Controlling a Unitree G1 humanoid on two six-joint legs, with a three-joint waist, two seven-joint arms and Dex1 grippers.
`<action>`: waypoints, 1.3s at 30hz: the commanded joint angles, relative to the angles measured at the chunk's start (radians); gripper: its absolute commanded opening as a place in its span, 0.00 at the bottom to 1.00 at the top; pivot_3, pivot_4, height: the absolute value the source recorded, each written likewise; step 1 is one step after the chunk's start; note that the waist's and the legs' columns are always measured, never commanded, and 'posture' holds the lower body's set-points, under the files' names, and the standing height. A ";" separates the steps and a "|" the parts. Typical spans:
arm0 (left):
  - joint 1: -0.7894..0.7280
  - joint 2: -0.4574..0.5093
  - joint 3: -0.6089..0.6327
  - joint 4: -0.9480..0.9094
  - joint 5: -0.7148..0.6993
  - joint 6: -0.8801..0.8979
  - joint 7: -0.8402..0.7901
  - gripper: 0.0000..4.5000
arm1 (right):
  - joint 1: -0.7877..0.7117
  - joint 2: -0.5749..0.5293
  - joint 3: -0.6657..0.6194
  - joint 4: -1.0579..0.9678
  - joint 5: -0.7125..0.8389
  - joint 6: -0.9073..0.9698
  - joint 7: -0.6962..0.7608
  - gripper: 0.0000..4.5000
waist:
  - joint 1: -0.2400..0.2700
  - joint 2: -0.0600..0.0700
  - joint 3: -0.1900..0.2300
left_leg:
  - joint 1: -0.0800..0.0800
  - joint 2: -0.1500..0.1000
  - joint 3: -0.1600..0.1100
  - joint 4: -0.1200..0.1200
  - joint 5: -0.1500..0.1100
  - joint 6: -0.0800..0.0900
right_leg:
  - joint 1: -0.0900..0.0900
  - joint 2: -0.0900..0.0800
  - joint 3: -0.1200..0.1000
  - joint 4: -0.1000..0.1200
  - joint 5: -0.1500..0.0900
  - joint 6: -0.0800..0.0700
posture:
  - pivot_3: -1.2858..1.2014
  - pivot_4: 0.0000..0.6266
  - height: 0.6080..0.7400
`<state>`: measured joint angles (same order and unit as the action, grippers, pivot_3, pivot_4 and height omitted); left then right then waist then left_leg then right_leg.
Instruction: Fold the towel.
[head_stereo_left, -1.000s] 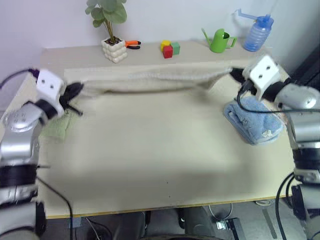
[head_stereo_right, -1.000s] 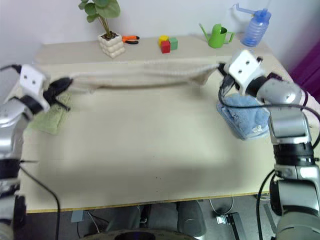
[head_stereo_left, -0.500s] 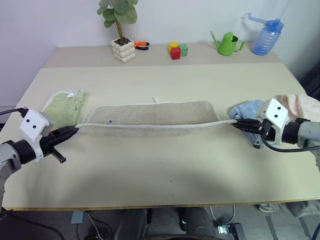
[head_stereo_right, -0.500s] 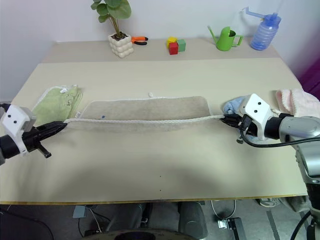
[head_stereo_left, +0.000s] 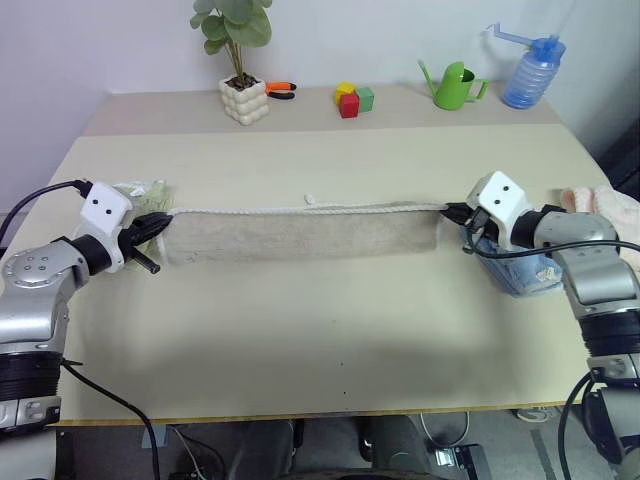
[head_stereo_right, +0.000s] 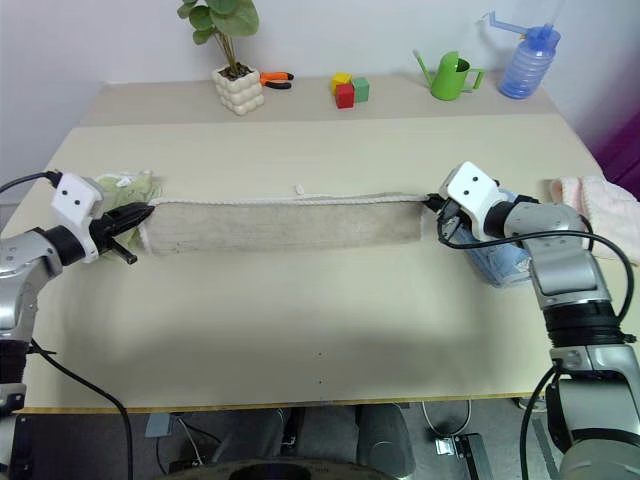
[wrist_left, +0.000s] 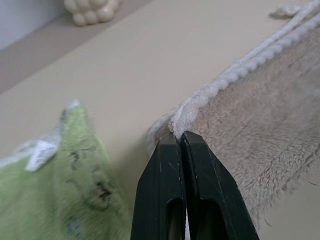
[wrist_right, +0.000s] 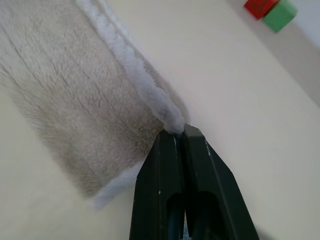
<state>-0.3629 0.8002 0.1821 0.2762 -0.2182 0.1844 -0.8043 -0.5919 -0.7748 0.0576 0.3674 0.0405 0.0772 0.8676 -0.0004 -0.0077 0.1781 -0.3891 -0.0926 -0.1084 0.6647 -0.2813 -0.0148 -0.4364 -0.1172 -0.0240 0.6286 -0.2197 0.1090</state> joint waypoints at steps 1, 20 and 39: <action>-0.052 -0.007 -0.016 0.076 0.037 -0.066 0.006 0.00 | -0.061 0.017 0.001 0.077 -0.031 -0.068 -0.020 0.01 | -0.009 0.000 0.000 | 0.000 0.000 0.000 0.000 0.000 0.000 | 0.000 0.000 0.000 0.000 0.000 0.000 | 0.52 0.24 0.94; -0.121 -0.060 -0.019 0.291 0.076 -0.119 0.070 0.13 | -0.231 0.130 0.013 0.434 -0.121 -0.253 -0.140 0.13 | -0.017 0.000 0.000 | 0.000 0.000 0.000 0.000 0.001 -0.001 | -0.001 0.000 0.000 0.002 0.000 0.000 | 0.52 0.24 0.94; 0.048 -0.154 0.061 -0.294 -0.135 0.093 0.149 0.86 | 0.156 0.088 -0.290 -0.400 0.295 0.434 -0.182 1.00 | -0.008 0.000 0.000 | -0.002 0.000 -0.001 0.001 0.000 0.000 | -0.001 -0.001 0.001 0.002 0.000 0.000 | 0.52 0.24 0.94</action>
<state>-0.3152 0.6489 0.2553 0.0777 -0.3193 0.2546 -0.6430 -0.4496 -0.6968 -0.1766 0.1102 0.2314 0.3813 0.7012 -0.0087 -0.0076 0.1779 -0.3907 -0.0926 -0.1098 0.6657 -0.2814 -0.0145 -0.4375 -0.1178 -0.0230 0.6304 -0.2196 0.1091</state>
